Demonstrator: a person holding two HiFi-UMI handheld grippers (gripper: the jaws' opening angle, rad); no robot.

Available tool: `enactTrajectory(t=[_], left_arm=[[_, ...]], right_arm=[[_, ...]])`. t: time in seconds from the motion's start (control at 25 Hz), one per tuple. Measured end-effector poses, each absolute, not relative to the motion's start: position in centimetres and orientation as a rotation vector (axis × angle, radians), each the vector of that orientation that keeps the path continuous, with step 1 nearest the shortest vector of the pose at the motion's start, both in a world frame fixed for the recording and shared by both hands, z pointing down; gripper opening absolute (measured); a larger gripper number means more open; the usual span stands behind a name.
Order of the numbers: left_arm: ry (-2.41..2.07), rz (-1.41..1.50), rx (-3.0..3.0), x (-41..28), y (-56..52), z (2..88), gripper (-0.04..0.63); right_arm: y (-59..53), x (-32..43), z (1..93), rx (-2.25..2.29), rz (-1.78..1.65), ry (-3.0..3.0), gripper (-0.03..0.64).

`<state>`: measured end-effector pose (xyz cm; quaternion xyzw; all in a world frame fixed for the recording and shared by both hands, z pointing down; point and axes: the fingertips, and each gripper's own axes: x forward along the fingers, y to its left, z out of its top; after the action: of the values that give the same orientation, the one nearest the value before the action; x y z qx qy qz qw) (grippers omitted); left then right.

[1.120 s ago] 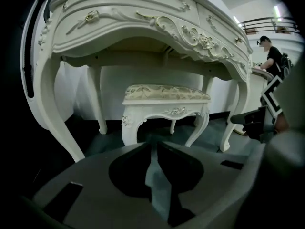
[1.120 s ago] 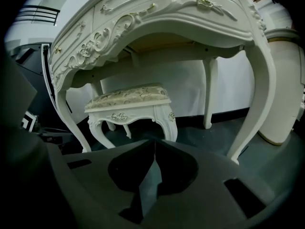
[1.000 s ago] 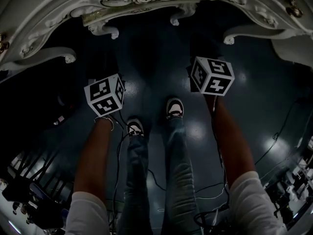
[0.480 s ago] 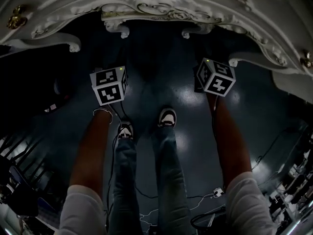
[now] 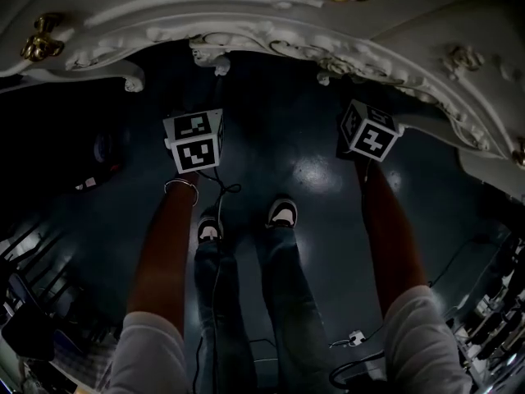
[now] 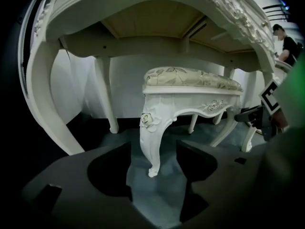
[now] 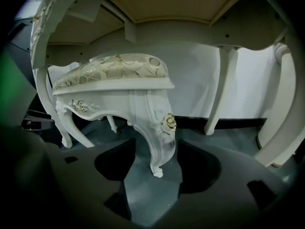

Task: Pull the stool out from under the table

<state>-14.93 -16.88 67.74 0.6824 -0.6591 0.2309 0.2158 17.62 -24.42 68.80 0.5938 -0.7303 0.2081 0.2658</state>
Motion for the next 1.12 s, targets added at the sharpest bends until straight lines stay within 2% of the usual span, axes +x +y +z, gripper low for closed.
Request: enactTrajectory(t=[0.96,1.12], left_arm=[[-1.803,0.582,1.947,-15.5,-22.2,70.6,0.282],[-1.792,0.578,1.969,-15.2,-22.7,70.4,0.262]], right_arm=[[-27.1,17.6,70.7,1.672,0.607,-1.990,0.256],[-27.3,17.6,70.7,1.645,0.596,-2.002,0.258]])
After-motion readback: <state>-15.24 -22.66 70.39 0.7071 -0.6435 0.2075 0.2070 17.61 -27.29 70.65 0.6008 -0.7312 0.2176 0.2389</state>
